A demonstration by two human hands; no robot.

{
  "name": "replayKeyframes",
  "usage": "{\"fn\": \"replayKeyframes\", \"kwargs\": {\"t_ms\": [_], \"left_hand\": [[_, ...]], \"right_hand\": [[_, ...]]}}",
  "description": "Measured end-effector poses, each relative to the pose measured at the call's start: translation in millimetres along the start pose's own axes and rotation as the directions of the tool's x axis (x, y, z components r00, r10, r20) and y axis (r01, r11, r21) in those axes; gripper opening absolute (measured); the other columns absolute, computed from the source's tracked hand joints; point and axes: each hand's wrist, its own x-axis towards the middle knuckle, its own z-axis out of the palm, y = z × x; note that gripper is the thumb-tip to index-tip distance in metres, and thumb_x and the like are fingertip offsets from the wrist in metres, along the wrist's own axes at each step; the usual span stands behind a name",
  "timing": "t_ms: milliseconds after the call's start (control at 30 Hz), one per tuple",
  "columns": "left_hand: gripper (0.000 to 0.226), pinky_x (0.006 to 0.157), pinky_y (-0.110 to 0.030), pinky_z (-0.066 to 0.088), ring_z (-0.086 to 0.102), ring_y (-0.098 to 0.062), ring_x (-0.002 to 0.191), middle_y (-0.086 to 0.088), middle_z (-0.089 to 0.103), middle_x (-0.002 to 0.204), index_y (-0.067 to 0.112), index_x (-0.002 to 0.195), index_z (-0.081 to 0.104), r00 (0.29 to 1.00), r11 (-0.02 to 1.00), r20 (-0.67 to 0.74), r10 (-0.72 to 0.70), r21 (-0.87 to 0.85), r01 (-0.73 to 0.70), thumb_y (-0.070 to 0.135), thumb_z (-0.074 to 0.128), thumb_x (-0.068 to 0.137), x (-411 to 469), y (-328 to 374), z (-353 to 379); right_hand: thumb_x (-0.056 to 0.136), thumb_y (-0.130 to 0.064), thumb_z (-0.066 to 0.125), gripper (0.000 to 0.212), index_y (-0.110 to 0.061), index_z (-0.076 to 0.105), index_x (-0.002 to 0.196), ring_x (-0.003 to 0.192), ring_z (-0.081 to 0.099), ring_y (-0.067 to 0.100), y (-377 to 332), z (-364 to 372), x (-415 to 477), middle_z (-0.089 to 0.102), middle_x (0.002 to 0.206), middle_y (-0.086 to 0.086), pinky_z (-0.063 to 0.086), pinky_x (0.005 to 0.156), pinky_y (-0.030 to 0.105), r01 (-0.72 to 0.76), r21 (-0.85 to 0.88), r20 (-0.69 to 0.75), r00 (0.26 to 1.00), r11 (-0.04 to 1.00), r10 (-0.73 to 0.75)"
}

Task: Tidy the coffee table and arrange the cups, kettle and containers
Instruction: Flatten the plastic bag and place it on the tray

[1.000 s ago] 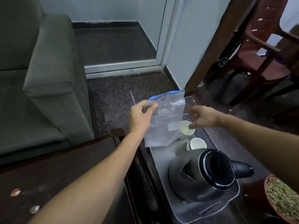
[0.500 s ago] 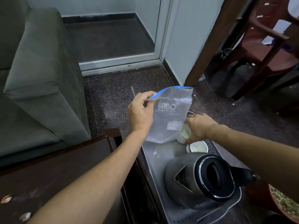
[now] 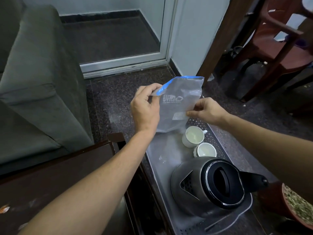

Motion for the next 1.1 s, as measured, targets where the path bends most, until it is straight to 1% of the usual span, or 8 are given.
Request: {"fn": "replayKeyframes", "kwargs": {"t_ms": [167,267,367,567,733,900,967,1100], "left_hand": [[0.011,0.071,-0.02,0.047,0.06,0.0,0.074,0.007,0.069,0.09,0.015,0.1,0.078,0.993,0.996,0.08,-0.087,0.018,0.085,0.013,0.072,0.092,-10,-14,6],[0.012,0.066,-0.02,0.045,0.061,0.002,0.071,0.007,0.072,0.082,0.015,0.1,0.077,0.969,0.98,0.143,-0.201,0.04,0.197,0.023,0.072,0.094,-21,-31,4],[0.015,0.061,-0.015,0.042,0.059,0.006,0.064,0.012,0.07,0.073,0.018,0.101,0.076,0.948,0.964,0.182,-0.26,0.107,0.244,0.03,0.072,0.092,-29,-41,1],[0.017,0.079,-0.035,0.055,0.066,-0.012,0.079,0.01,0.075,0.089,0.022,0.102,0.07,0.915,0.936,0.247,-0.318,0.237,0.261,0.026,0.075,0.087,-24,-53,-4],[0.028,0.09,-0.039,0.056,0.071,-0.017,0.095,0.009,0.077,0.101,0.026,0.112,0.069,0.873,0.917,0.334,-0.356,0.304,0.257,0.027,0.077,0.085,-23,-55,-12],[0.013,0.091,-0.039,0.055,0.07,-0.016,0.094,0.009,0.077,0.098,0.03,0.102,0.076,0.84,0.885,0.352,-0.413,0.373,0.278,0.029,0.073,0.09,-27,-62,-21],[0.012,0.091,-0.038,0.055,0.07,-0.019,0.097,0.008,0.077,0.099,0.032,0.101,0.076,0.829,0.876,0.361,-0.428,0.392,0.282,0.03,0.072,0.09,-27,-65,-24],[0.014,0.082,-0.032,0.053,0.069,-0.02,0.092,0.009,0.075,0.09,0.033,0.103,0.077,0.818,0.875,0.401,-0.413,0.424,0.234,0.034,0.071,0.091,-25,-70,-26]], "right_hand": [[0.087,-0.019,0.079,0.009,-0.028,0.079,0.085,0.086,0.07,0.012,13,4,6,0.076,0.084,-0.009,0.05,0.084,0.026,-0.06,-0.235,-0.025,0.998,0.97,0.055],[0.081,-0.021,0.076,0.02,-0.03,0.068,0.065,0.077,0.067,0.018,23,10,9,0.071,0.073,-0.006,0.044,0.071,0.025,-0.131,-0.369,-0.027,0.991,0.92,0.13],[0.077,-0.022,0.072,0.018,-0.03,0.067,0.061,0.075,0.066,0.022,28,11,12,0.071,0.073,0.001,0.045,0.068,0.026,-0.178,-0.406,-0.023,0.983,0.896,0.184],[0.075,-0.026,0.074,0.005,-0.024,0.07,0.072,0.081,0.067,0.026,26,12,16,0.074,0.084,0.004,0.053,0.072,0.031,-0.202,-0.415,-0.068,0.979,0.887,0.191],[0.073,-0.044,0.078,0.024,-0.022,0.067,0.071,0.074,0.067,0.023,23,17,14,0.069,0.076,-0.001,0.055,0.067,0.034,-0.223,-0.451,-0.101,0.975,0.864,0.199],[0.086,-0.05,0.072,0.034,-0.024,0.064,0.067,0.078,0.066,0.024,16,19,14,0.07,0.08,0.002,0.052,0.068,0.033,-0.192,-0.491,-0.027,0.978,0.85,0.206],[0.085,-0.051,0.076,0.029,-0.023,0.072,0.076,0.081,0.069,0.022,13,19,14,0.072,0.082,-0.001,0.058,0.076,0.035,-0.186,-0.409,-0.008,0.98,0.893,0.201],[0.091,-0.035,0.078,0.021,-0.015,0.08,0.098,0.095,0.074,0.019,19,19,11,0.079,0.098,0.001,0.059,0.09,0.038,-0.168,0.086,-0.029,0.985,0.982,0.171]]}}
